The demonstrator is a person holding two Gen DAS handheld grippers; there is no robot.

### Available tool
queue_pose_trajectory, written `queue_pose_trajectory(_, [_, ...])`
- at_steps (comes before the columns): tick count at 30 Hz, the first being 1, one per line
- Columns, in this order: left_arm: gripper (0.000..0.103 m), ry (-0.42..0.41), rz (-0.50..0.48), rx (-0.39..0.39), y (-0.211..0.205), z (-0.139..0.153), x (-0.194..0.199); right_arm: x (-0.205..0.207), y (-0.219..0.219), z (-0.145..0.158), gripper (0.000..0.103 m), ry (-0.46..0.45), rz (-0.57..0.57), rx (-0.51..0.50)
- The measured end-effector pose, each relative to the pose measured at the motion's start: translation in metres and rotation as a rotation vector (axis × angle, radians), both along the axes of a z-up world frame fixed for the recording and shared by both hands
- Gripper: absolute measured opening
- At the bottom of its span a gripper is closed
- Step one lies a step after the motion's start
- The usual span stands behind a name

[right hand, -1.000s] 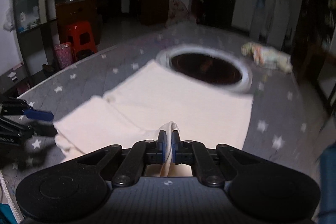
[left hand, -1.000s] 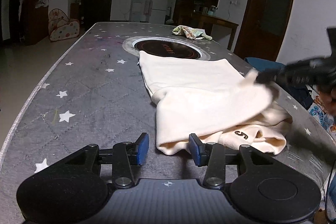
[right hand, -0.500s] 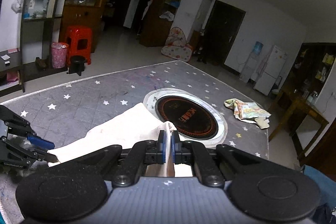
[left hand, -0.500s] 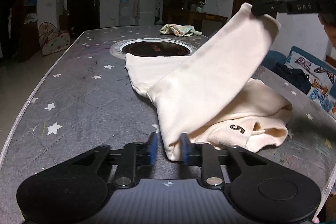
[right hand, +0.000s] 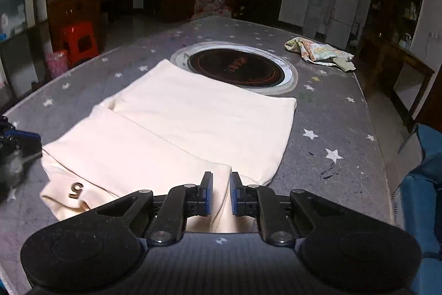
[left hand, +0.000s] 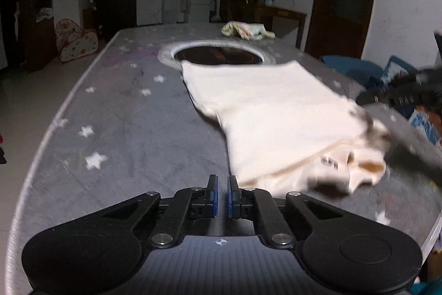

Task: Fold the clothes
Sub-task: 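Grasp the shirt side with the right gripper and fold it over the body, then move both grippers to the shirt hem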

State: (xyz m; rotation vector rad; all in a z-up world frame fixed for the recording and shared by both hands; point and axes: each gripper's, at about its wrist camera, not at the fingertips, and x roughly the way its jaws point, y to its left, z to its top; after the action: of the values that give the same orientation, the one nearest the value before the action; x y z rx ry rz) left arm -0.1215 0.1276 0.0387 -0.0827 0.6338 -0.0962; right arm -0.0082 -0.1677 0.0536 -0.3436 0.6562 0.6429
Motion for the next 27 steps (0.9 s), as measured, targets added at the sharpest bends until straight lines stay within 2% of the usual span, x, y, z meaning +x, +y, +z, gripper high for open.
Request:
queue_pose_trajectory(5, [0.014,-0.055,-0.040,-0.058,-0.007,0.025,0.024,0.003,0.004,0.003,0.012,-0.005,0.028,0.044])
queue_pose_trajectory(8, [0.014,-0.058,-0.089,-0.064,-0.022,0.026,0.049,0.009,0.012,-0.002,0.013,0.016,0.034,0.066])
queue_pose_trajectory(15, [0.014,0.059,-0.085,-0.003,-0.031,-0.013,0.101,0.025,0.019,-0.031,0.014,0.098,0.020,0.064])
queue_pose_trajectory(18, [0.014,0.062,-0.085,-0.001,-0.025,-0.019,0.097,0.022,0.012,-0.035,0.014,0.099,0.040,0.056])
queue_pose_trajectory(23, [0.022,0.030,-0.104,0.067,-0.029,-0.014,0.085,0.004,0.007,-0.024,0.025,0.086,0.098,0.041])
queue_pose_trajectory(27, [0.022,0.037,-0.104,0.074,-0.026,-0.020,0.086,-0.006,-0.001,-0.034,0.026,0.091,0.101,0.032])
